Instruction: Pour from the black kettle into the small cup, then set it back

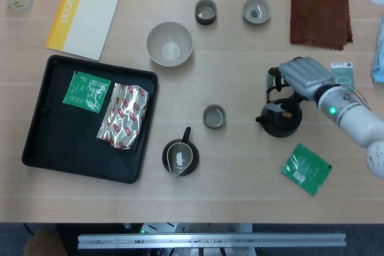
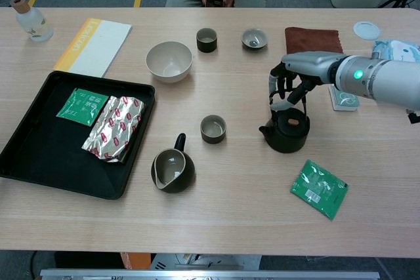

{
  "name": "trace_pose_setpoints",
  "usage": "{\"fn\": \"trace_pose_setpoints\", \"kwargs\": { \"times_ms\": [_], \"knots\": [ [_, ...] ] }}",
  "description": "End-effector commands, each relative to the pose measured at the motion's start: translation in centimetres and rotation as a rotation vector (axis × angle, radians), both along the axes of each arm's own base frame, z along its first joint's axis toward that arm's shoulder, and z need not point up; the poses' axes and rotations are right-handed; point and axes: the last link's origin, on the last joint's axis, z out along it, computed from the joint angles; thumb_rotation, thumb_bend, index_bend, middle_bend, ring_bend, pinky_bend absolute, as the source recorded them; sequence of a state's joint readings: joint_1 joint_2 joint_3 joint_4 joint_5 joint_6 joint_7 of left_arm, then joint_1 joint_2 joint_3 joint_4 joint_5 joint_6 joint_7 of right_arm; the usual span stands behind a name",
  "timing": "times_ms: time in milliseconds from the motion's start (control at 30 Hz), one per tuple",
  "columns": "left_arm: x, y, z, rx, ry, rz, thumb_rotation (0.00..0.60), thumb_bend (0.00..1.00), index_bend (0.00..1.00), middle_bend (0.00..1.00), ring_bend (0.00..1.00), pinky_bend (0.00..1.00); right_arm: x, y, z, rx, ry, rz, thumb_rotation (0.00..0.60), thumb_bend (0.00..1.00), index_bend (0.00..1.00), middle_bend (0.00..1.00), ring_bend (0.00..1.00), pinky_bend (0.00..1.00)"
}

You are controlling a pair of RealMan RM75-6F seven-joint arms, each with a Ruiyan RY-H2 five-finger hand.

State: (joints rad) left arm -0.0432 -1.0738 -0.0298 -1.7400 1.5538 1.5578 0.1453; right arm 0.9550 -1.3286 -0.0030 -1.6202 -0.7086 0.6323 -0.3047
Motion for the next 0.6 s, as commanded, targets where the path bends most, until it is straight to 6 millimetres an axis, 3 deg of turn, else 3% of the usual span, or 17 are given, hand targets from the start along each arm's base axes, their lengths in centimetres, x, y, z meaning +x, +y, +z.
{"fn": "trace_pose_setpoints", "kwargs": {
  "times_ms": [33, 600],
  "knots": [
    [0.0, 0.0, 0.0, 0.001, 0.0, -0.001, 0.6, 0.43, 0.14, 0.24, 0.19, 0.17, 0.0, 0.2, 0.4, 0.007, -0.007, -0.004, 0.409, 0.2, 0.54, 0.52, 0.42, 0.22],
    [-0.3, -0.2, 0.1, 0.009, -0.003, 0.007, 0.6, 0.43, 0.14, 0.24, 0.19, 0.17, -0.1, 1.4, 1.9, 0.048, 0.007, -0.005, 0.407, 0.2, 0.55, 0.53, 0.43, 0.22]
  ]
}}
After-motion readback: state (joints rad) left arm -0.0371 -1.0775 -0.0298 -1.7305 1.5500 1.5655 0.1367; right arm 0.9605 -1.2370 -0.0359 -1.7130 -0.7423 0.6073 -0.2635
